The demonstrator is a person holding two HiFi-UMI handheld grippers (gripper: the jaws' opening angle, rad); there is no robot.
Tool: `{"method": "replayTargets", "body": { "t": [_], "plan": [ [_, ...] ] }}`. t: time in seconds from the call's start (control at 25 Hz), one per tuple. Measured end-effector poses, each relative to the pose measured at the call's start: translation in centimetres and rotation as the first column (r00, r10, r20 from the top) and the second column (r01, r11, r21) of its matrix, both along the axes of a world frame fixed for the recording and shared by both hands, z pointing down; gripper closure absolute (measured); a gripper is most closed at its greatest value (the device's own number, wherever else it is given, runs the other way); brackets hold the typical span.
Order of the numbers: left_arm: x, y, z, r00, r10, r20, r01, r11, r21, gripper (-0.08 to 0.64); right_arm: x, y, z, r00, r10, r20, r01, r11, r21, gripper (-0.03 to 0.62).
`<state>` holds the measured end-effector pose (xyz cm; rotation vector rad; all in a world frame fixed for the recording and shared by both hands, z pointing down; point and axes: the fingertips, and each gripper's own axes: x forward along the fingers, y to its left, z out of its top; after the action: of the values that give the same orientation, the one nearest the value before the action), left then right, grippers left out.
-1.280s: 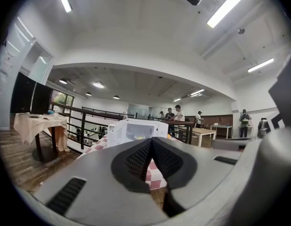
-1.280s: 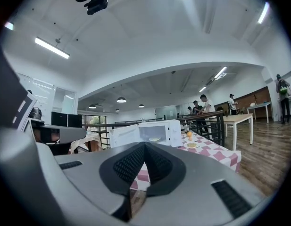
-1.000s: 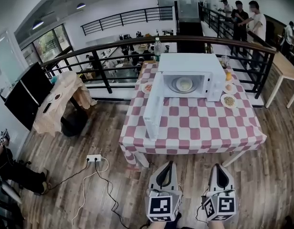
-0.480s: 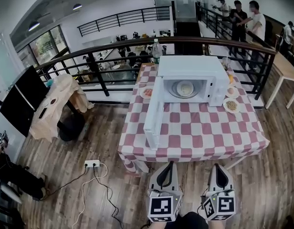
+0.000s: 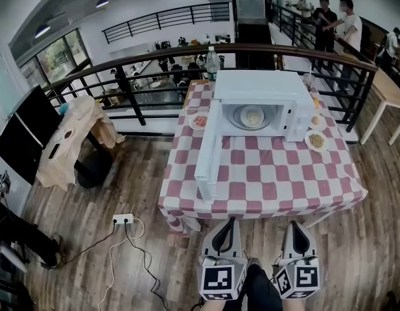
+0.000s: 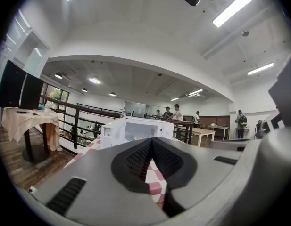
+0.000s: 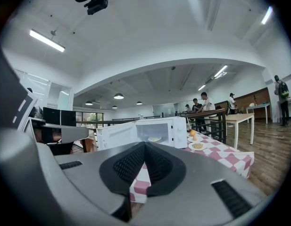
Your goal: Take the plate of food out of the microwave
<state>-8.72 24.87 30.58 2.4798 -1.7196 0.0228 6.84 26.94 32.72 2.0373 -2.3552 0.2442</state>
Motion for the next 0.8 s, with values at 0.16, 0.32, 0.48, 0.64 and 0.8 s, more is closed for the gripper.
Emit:
{"method": "replayTargets", "body": {
  "t": [0.16, 0.32, 0.48, 0.64, 0.8],
  "plan": [
    [0.1, -0.9, 0.4, 1.000, 0.003, 0.010, -0.003, 1.000, -0.016, 0.538, -0.3, -1.1, 0.3, 1.000, -0.011, -0.003, 0.011, 1.000, -0.006, 0.598],
    [0.3, -2.6, 0.7, 1.000, -0.009, 0.002, 0.009, 1.000, -0.010, 0.538, -0.2, -2.8, 0.6, 1.000, -0.023, -0.002, 0.023, 1.000, -0.011, 0.598],
    [0.8, -4.6, 0.9, 1.000, -0.012, 0.005, 0.012, 0.999, -0.036, 0.538, 0.3, -5.0, 0.7, 1.000, -0.031, 0.000, 0.031, 0.999, -0.015, 0.598],
    [1.6, -7.0, 1.0, 1.000, -0.018, 0.008, 0.018, 0.999, -0.027, 0.538, 1.0, -7.5, 0.8, 0.999, -0.039, 0.000, 0.039, 0.999, -0.021, 0.598],
    [2.6, -9.6, 1.2, 1.000, -0.023, 0.002, 0.024, 0.998, -0.064, 0.538, 1.7, -10.4, 1.0, 0.999, -0.052, 0.004, 0.052, 0.998, -0.025, 0.598]
  ]
}}
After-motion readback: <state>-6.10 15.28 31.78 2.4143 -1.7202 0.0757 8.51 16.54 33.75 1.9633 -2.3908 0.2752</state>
